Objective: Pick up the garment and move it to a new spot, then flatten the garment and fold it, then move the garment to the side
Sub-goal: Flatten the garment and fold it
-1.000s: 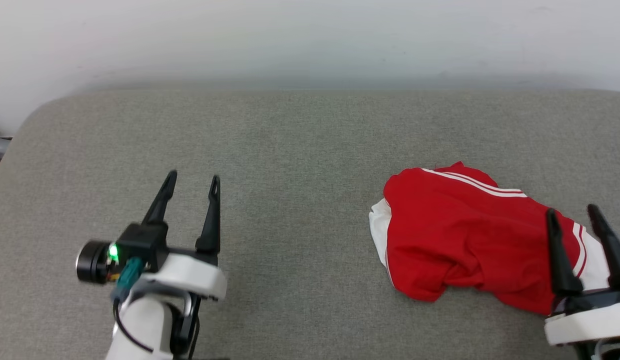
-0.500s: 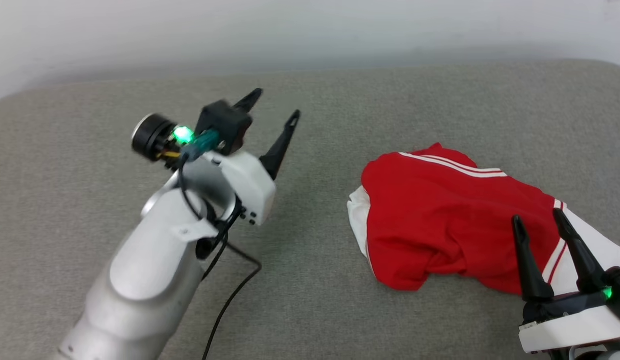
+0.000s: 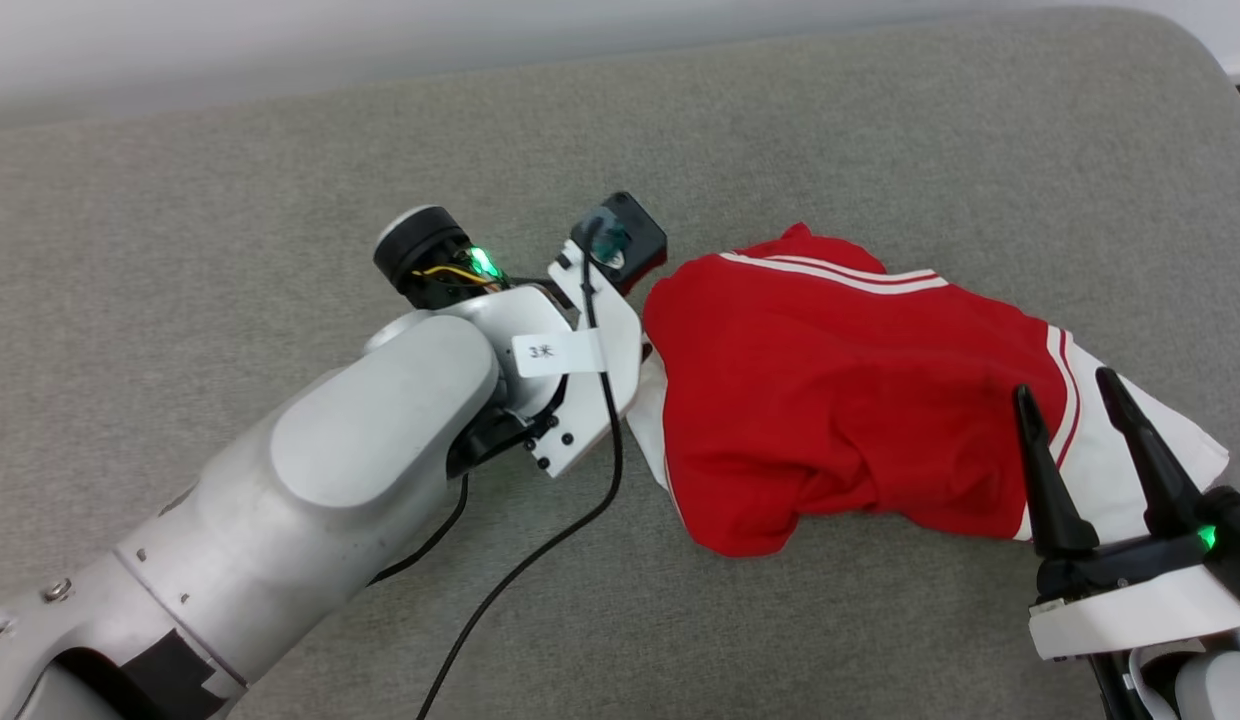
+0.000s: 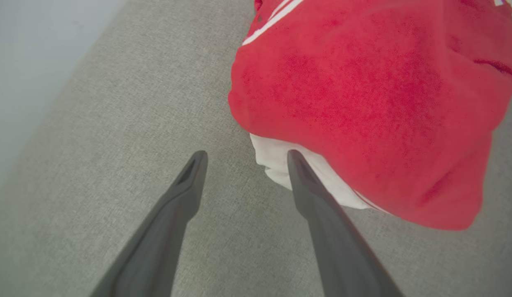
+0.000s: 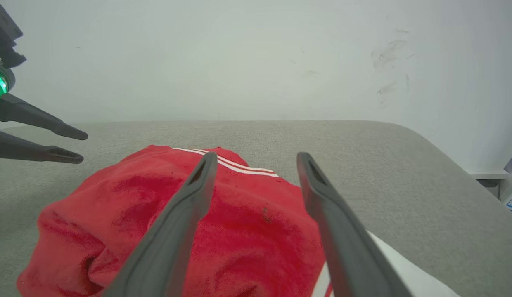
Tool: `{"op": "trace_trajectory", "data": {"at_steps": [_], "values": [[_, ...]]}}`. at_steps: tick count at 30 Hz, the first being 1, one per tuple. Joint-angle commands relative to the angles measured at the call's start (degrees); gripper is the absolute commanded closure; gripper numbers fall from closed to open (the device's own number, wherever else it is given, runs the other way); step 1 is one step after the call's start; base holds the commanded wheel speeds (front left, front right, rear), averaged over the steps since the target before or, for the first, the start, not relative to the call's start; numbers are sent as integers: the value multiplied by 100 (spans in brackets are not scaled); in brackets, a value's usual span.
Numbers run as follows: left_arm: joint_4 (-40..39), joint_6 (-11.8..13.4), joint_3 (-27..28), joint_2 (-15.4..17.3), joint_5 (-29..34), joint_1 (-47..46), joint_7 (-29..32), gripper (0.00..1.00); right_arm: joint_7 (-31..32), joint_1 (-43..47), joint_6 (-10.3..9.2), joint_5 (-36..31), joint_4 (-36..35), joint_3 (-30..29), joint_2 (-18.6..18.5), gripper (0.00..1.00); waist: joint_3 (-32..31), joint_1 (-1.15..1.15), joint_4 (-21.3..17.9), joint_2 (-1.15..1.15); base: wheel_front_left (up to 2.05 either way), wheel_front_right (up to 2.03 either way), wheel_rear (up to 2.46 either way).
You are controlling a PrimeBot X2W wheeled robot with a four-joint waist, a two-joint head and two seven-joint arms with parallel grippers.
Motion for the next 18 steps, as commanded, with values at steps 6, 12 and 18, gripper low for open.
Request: {"op": "trace_trajectory", "data": {"at_steps": [6, 12, 18], "values": [[45, 1, -859, 72, -370, -385, 330, 0, -35, -236, -4, -19, 65, 41, -13, 0, 316, -1, -206, 0, 0, 0, 0], [242, 0, -1354, 77, -403, -443, 568, 0, -40, -380, -4, -11, 164, 119, 52, 0, 539, -1, -305, 0, 0, 0, 0], [237, -1, -1449, 63, -193, -12, 767, 60, -42, -456, -4, -15, 193, 106, 82, 0, 627, -1, -334, 0, 0, 0, 0]]}}
